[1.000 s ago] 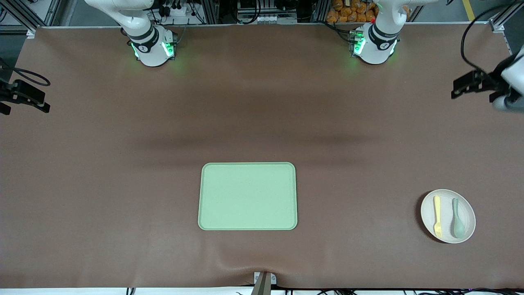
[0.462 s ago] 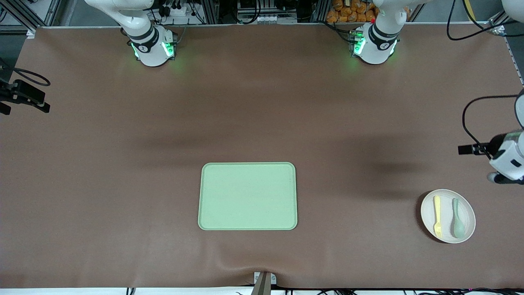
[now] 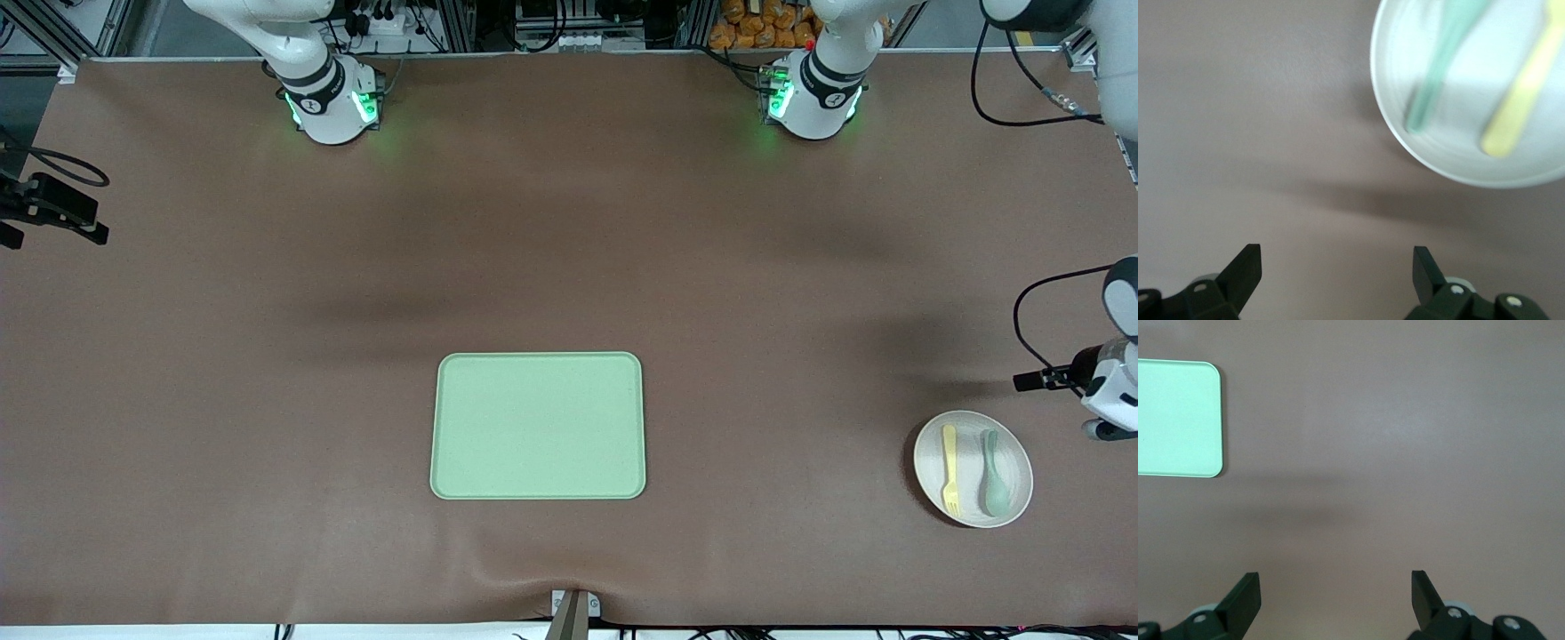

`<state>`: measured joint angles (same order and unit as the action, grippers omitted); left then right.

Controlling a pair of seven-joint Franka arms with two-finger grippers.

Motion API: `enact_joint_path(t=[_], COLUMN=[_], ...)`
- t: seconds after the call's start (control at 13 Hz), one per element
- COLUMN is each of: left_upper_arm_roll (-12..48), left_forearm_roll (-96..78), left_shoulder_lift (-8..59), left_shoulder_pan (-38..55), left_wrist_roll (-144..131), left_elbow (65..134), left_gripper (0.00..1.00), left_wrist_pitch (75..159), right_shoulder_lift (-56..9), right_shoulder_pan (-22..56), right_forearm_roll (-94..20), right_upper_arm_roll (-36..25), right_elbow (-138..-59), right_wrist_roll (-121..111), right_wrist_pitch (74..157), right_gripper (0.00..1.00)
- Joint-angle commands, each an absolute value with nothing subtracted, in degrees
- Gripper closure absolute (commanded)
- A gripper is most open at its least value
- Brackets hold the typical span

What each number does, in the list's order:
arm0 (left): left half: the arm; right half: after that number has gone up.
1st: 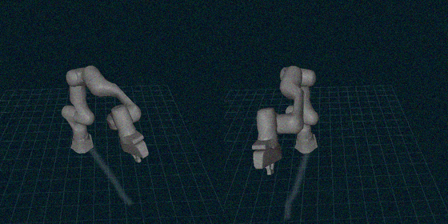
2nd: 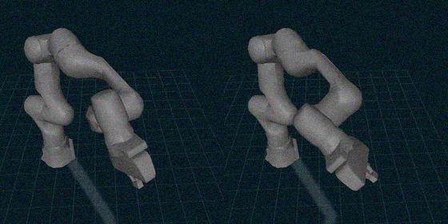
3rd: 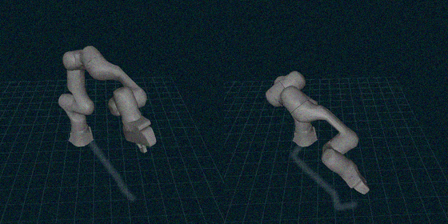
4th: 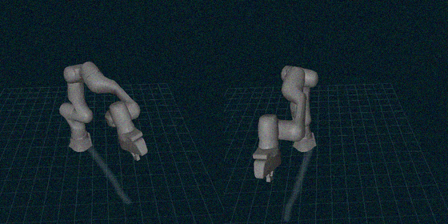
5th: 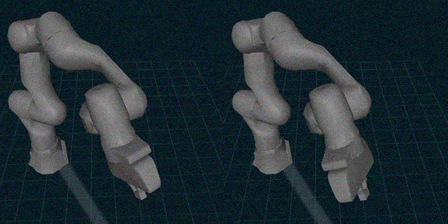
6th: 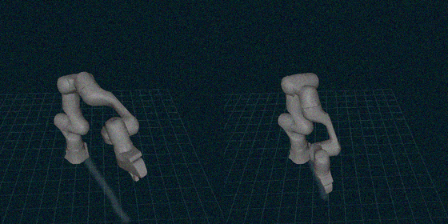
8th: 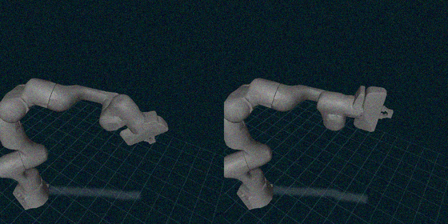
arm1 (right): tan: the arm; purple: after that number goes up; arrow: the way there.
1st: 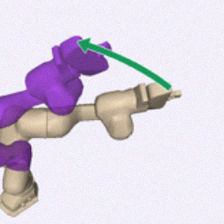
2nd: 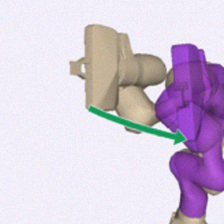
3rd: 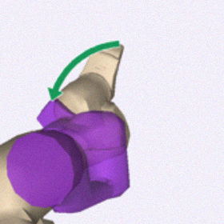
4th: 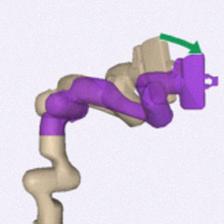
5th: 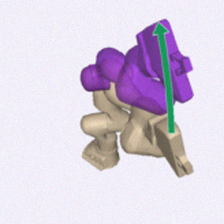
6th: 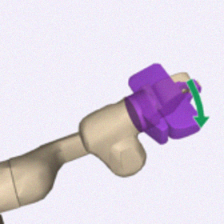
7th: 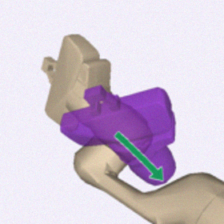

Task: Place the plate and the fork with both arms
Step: 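Move the left gripper out toward the white plate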

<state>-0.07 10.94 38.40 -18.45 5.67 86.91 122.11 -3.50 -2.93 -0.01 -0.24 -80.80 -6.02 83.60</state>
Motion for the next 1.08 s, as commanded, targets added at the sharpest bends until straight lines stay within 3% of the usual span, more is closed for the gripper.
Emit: enact_joint_path(t=[0.0, 0.23, 0.54, 1.0], left_upper_arm_roll=[0.4, 0.5, 0.5, 0.7], left_forearm_roll=[13.1, 14.3, 13.7, 3.3], left_shoulder_lift=[41.6, 43.9, 49.1, 50.9], left_shoulder_pan=[-19.9, -22.5, -23.3, -23.0], left_wrist_roll=[6.2, 8.5, 7.6, 4.4], left_elbow=[84.9, 84.4, 78.6, 78.6], left_gripper=[0.0, 0.0, 0.0, 0.0], left_wrist_pitch=[126.8, 132.8, 139.8, 149.3], right_shoulder_lift=[-3.3, -3.3, -3.2, -3.3], right_shoulder_pan=[-3.4, -3.4, -3.4, -3.4], right_forearm_roll=[-0.6, -0.6, -0.5, -0.6], right_upper_arm_roll=[0.0, 0.0, 0.0, 0.0], right_elbow=[-80.8, -80.8, -80.8, -80.8], right_wrist_roll=[-6.6, -6.6, -6.6, -6.6], right_wrist_pitch=[83.1, 83.1, 83.1, 83.1], right_gripper=[0.0, 0.0, 0.0, 0.0])
